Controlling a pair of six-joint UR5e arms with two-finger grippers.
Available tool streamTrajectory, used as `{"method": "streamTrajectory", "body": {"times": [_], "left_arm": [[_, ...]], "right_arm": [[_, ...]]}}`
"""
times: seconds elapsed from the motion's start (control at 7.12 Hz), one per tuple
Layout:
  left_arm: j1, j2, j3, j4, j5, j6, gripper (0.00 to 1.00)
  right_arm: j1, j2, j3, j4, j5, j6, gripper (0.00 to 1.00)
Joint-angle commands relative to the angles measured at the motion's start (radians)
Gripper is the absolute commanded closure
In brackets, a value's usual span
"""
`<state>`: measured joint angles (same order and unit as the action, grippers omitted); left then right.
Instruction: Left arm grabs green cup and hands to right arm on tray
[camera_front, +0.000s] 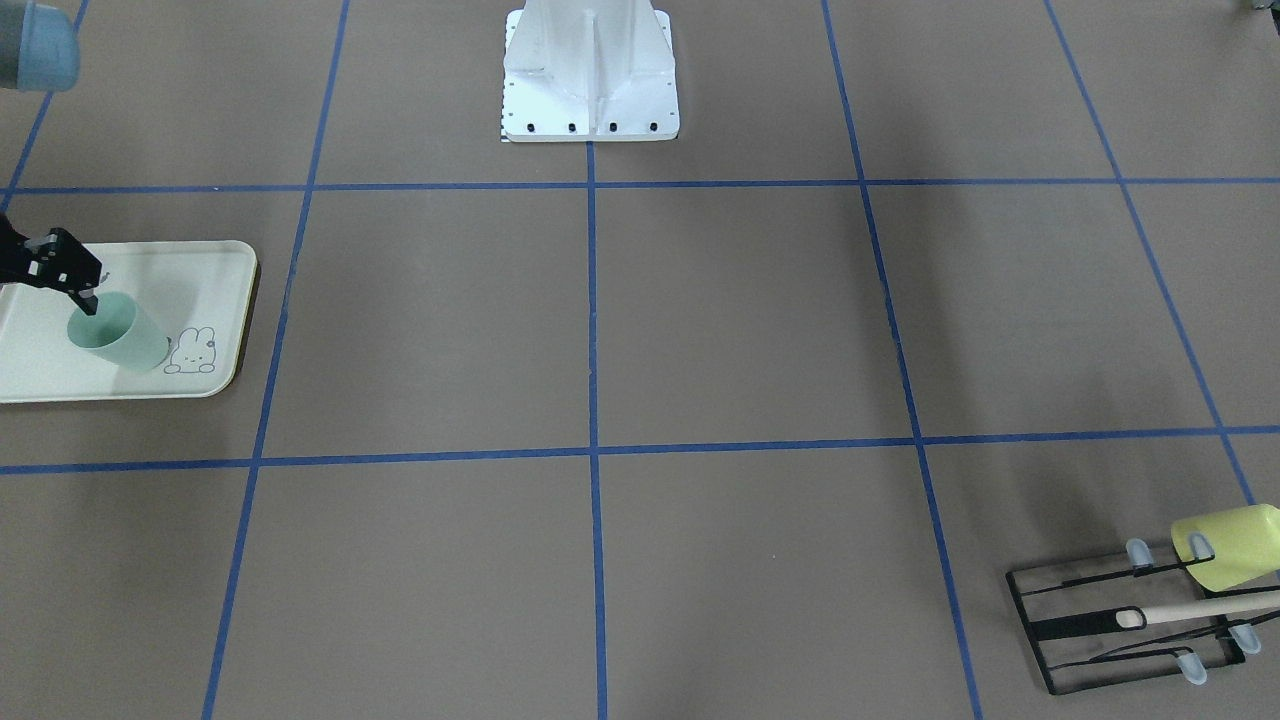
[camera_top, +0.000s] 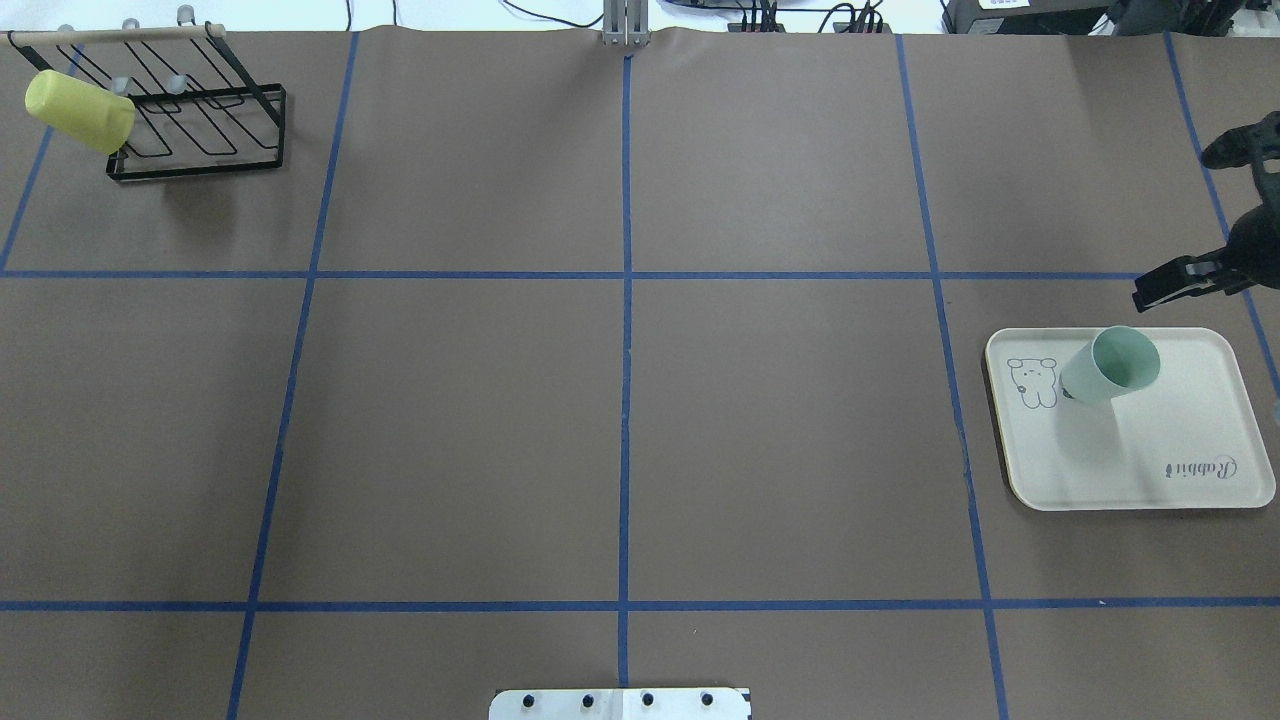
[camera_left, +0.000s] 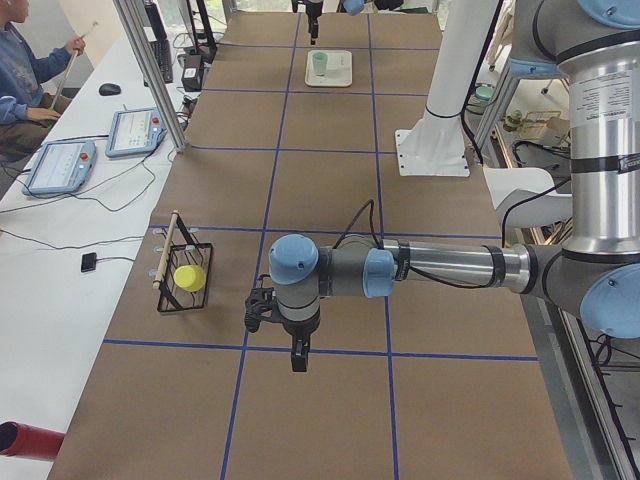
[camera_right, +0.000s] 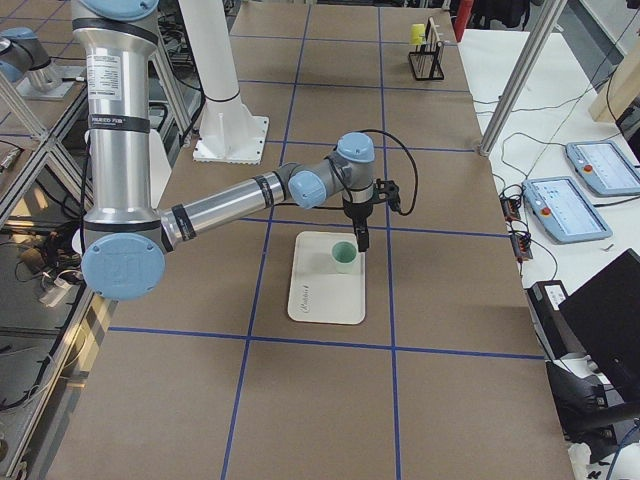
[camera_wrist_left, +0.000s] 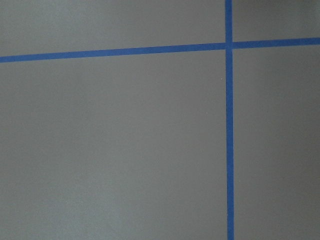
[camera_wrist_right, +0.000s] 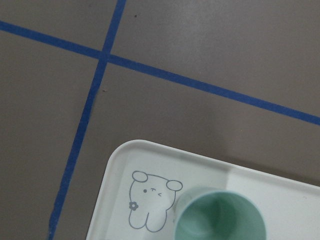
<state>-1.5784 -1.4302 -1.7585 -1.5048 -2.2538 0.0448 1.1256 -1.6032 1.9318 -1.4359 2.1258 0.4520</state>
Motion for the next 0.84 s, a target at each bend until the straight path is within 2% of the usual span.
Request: {"method": "streamTrajectory", "body": {"times": [0.0, 0.28, 0.42, 0.7], "left_arm": [[0.0, -0.003, 0.001, 0.0, -0.006, 0.001, 0.0], [0.0, -0.004, 0.004, 0.002, -0.006, 0.003, 0.0], [0.0, -0.001, 0.004, 0.002, -0.006, 0.004, 0.0], [0.0, -0.001, 0.011, 0.002, -0.006, 0.004, 0.0]], "right_arm": [[0.155, -0.082, -0.061, 0.0, 0.06, -0.265, 0.0], [0.281, -0.16, -0.124, -0.006, 0.065, -0.494, 0.0], [0.308, -0.17, -0.143, -0.047, 0.066, -0.515, 0.0], [0.368, -0.152, -0.11, -0.237, 0.149, -0.513, 0.0]]}}
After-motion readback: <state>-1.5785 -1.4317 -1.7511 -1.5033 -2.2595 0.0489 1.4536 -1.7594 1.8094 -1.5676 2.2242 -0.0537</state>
